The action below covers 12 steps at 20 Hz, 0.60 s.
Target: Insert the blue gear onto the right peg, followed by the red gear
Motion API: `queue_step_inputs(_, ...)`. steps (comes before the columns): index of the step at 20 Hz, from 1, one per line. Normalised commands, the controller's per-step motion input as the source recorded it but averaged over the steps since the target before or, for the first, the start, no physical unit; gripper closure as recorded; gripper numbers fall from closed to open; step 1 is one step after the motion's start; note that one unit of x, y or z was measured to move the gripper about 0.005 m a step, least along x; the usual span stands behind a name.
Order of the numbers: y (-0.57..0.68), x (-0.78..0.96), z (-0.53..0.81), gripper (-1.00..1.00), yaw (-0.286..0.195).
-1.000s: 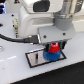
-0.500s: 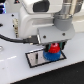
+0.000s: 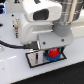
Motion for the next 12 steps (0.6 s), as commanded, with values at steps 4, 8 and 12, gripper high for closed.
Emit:
queue_step_inputs(4,-0.01,0.00,-0.05,-1.00,0.000)
queue_step_inputs(8,0.04,0.01,0.24,-1.00,0.000)
queue_step_inputs(12,0.13,0.00,0.71,-1.00,0.000)
